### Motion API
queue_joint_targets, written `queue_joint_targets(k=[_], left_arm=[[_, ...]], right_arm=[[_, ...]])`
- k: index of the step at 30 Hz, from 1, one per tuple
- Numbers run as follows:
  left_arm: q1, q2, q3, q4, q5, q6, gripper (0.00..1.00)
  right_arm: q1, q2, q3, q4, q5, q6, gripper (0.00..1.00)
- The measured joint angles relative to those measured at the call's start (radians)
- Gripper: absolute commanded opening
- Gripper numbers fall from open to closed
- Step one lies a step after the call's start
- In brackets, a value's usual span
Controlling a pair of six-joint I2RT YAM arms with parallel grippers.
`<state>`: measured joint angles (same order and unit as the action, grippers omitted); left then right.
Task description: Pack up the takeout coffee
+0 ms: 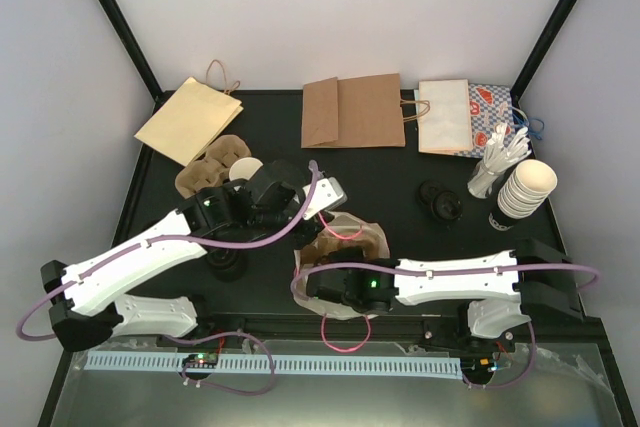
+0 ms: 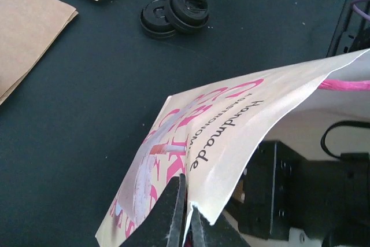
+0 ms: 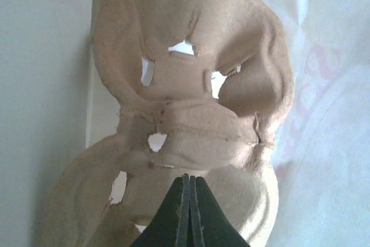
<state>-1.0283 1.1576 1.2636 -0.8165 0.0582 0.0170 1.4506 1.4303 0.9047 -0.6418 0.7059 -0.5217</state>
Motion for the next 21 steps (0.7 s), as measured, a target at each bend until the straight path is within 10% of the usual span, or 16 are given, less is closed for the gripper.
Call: queue_joint_targets(k=[21], left_arm=[[0.000,-0.039,-0.038,-0.020,0.016,0.027,0.02]], right_arm=[[-0.026,0.012,0.032,-0.134,0.106,0.197,0.01]])
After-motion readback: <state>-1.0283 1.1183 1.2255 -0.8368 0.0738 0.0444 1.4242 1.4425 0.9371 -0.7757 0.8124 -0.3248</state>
